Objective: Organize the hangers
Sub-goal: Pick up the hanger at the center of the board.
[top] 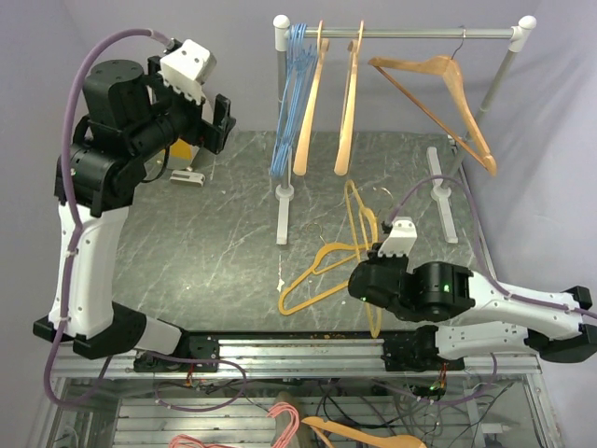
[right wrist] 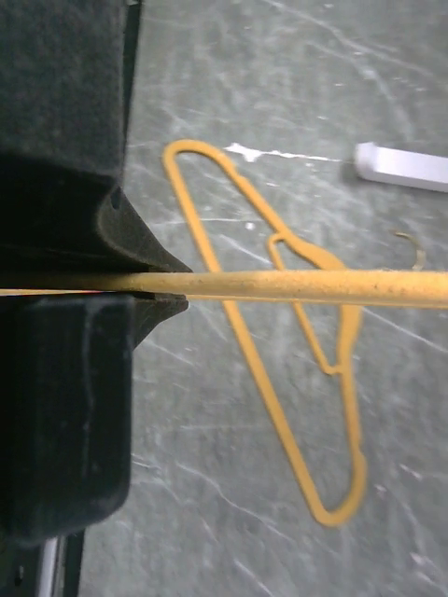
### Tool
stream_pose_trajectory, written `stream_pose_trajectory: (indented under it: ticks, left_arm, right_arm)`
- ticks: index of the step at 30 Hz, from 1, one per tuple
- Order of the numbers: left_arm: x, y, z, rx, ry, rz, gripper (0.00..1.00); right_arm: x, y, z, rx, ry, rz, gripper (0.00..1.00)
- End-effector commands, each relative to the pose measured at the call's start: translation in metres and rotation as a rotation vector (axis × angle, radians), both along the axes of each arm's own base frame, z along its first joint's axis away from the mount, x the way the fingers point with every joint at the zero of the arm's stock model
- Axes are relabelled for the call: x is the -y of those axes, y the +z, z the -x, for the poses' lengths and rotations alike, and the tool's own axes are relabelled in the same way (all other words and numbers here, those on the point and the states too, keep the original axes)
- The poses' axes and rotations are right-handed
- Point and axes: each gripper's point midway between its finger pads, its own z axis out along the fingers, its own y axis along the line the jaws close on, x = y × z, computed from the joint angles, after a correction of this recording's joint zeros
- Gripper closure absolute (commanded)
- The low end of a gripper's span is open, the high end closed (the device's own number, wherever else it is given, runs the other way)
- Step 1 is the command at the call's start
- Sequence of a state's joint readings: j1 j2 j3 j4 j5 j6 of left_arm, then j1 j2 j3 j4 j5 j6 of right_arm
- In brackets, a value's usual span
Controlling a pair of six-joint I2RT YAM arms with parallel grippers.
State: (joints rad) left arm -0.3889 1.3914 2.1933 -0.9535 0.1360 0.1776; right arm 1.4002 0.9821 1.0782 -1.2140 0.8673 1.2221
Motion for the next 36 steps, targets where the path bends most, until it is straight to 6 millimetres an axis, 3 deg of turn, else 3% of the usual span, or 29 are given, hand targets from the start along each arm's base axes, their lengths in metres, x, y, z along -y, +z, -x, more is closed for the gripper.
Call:
stream_pose_trajectory:
  ticks: [1, 2, 4, 6, 11, 13, 16, 22, 28, 36]
  left_arm:
    - [0.010, -0.018, 0.004, -0.080, -0.061, -0.028, 0.01]
    - [0.025, -0.014, 0.024, -0.045, -0.209, -0.048, 0.01]
    - [0.046, -0.014, 0.075, 0.076, -0.513, -0.127, 0.01]
    - [0.058, -0.030, 0.125, 0.069, -0.788, -0.192, 0.01]
    - [0.076, -0.046, 0.168, -0.027, -1.075, -0.076, 0.01]
    - [0.087, -0.042, 0.170, -0.071, -1.115, 0.002, 0.01]
    - [0.100, -0.043, 0.159, -0.087, -1.120, 0.015, 0.01]
    - [0.133, -0.089, 0.176, -0.116, -1.238, -0.143, 0.01]
    - [0.144, -0.117, 0.168, -0.138, -1.220, -0.233, 0.03]
    - [0.137, -0.128, 0.168, -0.111, -1.237, -0.315, 0.05]
  right_arm:
    - [0.007, 0.034, -0.024, 0.140, 0.066, 0.123, 1.00]
    - [-0.011, 0.044, -0.022, 0.147, 0.158, 0.051, 1.00]
    - [-0.032, 0.045, -0.004, 0.106, 0.340, -0.025, 1.00]
    - [-0.041, 0.039, 0.012, 0.057, 0.450, -0.054, 1.00]
    - [-0.074, 0.004, 0.036, -0.050, 0.629, -0.054, 1.00]
    - [-0.088, -0.004, 0.040, -0.058, 0.686, -0.059, 1.00]
    - [-0.110, 0.002, 0.043, -0.036, 0.757, -0.091, 1.00]
    - [-0.138, 0.034, 0.045, 0.040, 0.849, -0.161, 1.00]
    - [-0.146, 0.035, 0.051, 0.030, 0.895, -0.170, 1.00]
    - [-0.141, 0.037, 0.062, 0.027, 0.945, -0.214, 1.00]
